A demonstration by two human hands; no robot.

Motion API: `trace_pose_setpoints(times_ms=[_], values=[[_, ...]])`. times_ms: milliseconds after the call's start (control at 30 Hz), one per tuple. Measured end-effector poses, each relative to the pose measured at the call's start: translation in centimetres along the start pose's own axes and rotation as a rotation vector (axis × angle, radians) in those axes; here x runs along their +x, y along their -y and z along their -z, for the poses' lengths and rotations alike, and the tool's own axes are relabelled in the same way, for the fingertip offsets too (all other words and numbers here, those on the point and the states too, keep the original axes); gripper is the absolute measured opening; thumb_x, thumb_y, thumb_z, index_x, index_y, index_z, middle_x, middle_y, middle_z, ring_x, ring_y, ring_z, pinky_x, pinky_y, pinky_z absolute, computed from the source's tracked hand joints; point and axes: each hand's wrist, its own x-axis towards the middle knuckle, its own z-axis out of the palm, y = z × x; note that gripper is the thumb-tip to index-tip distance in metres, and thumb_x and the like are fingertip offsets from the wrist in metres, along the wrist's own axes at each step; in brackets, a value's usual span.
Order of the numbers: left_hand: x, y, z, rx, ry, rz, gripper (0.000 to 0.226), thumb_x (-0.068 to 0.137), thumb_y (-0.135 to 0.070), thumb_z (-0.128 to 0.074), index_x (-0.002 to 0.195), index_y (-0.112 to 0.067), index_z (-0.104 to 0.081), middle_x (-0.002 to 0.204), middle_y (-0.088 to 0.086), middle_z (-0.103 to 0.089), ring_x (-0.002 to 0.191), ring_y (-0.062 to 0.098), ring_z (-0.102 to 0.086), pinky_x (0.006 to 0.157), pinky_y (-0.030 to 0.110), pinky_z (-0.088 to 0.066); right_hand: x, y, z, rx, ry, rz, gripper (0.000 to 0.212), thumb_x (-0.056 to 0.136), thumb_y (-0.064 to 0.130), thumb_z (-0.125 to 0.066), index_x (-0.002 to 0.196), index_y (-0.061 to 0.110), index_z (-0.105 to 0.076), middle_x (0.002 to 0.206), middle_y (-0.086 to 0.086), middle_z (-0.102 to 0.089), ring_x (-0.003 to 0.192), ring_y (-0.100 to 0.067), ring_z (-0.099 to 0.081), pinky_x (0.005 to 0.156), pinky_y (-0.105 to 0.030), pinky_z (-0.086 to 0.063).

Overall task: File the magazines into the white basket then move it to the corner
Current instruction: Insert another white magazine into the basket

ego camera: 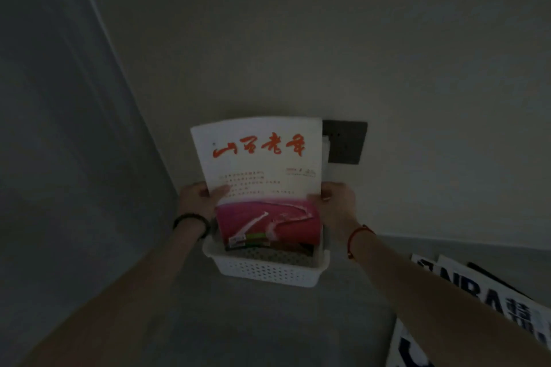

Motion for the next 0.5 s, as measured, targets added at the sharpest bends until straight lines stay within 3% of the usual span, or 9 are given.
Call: trace_pose_setpoints(times_ms=[100, 167, 267, 367, 500], values=[[1.0, 2.0, -1.0, 0.016, 0.009, 0.018, 0.032, 0.080, -0.021, -0.066, 0.101, 0.003, -0.065, 0.109, 0.022, -0.067, 0.080, 0.021, -0.057, 0.074, 0.028, -0.045, 0.2, -1.5, -1.5, -0.069, -0.013, -0.053, 0.009, 0.074, 0.007, -0.062, 0.070, 0.005, -0.071, 0.074, -0.015, -0.071, 0.065, -0.025, -0.062, 0.057, -0.029, -0.050], [1.6, 2.9, -1.6, -0.024, -0.004, 0.054, 0.031, 0.082, -0.018, -0.064, 0.103, 0.005, -0.063, 0.107, 0.026, -0.066, 0.078, 0.025, -0.058, 0.074, 0.032, -0.047, 0.3, -2.5, -2.2, -0.100, -0.039, -0.075, 0.012, 0.075, 0.004, -0.060, 0.078, 0.000, -0.071, 0.077, -0.016, -0.072, 0.069, -0.028, -0.064, 0.060, -0.033, -0.051], [2.2, 3.6, -2.2, -0.011, -0.041, 0.045, 0.029, 0.083, -0.018, -0.063, 0.104, 0.002, -0.063, 0.103, 0.025, -0.068, 0.074, 0.024, -0.059, 0.072, 0.031, -0.046, 0.9, -3.3, -2.7, -0.127, -0.062, -0.104, 0.010, 0.076, 0.005, -0.060, 0.076, 0.002, -0.069, 0.071, -0.008, -0.066, 0.064, -0.019, -0.055, 0.054, -0.022, -0.039], [2.4, 3.7, -2.7, -0.010, -0.101, 0.025, 0.027, 0.081, -0.017, -0.065, 0.101, 0.002, -0.063, 0.100, 0.025, -0.069, 0.072, 0.024, -0.059, 0.070, 0.029, -0.046, 1.5, -3.5, -2.7, -0.100, -0.088, -0.131, 0.007, 0.074, 0.007, -0.065, 0.068, 0.007, -0.069, 0.059, 0.001, -0.058, 0.059, -0.016, -0.053, 0.045, -0.014, -0.037], [2.0, 3.7, -3.3, -0.055, -0.232, 0.034, 0.036, 0.075, -0.012, -0.071, 0.106, 0.001, -0.056, 0.112, 0.024, -0.062, 0.095, 0.031, -0.059, 0.079, 0.033, -0.045, 1.1, -3.8, -2.6, -0.059, -0.057, -0.199, 0.010, 0.076, 0.009, -0.065, 0.082, 0.006, -0.071, 0.073, -0.003, -0.063, 0.067, -0.015, -0.055, 0.062, -0.020, -0.041]])
